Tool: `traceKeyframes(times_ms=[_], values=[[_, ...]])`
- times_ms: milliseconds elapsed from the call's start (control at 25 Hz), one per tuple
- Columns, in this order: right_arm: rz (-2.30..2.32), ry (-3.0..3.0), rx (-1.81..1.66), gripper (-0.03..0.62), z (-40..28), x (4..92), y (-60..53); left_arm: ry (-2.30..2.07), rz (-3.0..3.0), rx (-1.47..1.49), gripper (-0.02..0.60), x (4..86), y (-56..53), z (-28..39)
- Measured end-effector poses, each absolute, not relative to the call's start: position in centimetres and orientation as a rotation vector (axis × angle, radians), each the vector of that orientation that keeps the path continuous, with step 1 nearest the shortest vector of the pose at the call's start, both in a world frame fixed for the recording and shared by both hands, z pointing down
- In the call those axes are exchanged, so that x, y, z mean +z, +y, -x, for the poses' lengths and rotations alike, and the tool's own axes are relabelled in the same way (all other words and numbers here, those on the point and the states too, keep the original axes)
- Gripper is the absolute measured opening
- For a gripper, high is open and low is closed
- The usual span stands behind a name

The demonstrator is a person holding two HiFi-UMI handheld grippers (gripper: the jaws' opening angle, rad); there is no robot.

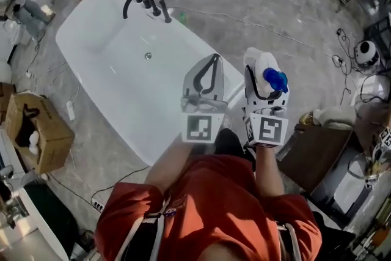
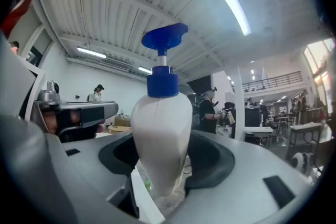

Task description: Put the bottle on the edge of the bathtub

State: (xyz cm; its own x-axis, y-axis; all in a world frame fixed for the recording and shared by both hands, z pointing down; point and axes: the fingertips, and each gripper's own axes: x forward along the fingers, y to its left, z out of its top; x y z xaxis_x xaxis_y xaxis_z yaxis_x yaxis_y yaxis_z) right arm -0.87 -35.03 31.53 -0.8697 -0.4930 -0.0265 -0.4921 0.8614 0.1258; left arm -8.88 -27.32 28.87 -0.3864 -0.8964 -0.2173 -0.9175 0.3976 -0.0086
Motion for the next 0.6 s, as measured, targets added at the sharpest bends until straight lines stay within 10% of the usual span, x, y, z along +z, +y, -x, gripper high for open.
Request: traceKeyframes(times_ms=[600], values=[[-0.312,-3.096,-0.146,0.265,9.5,35.1,-37.2,2.708,1.168,0.058,0.017,32.2,-25.8,14.8]])
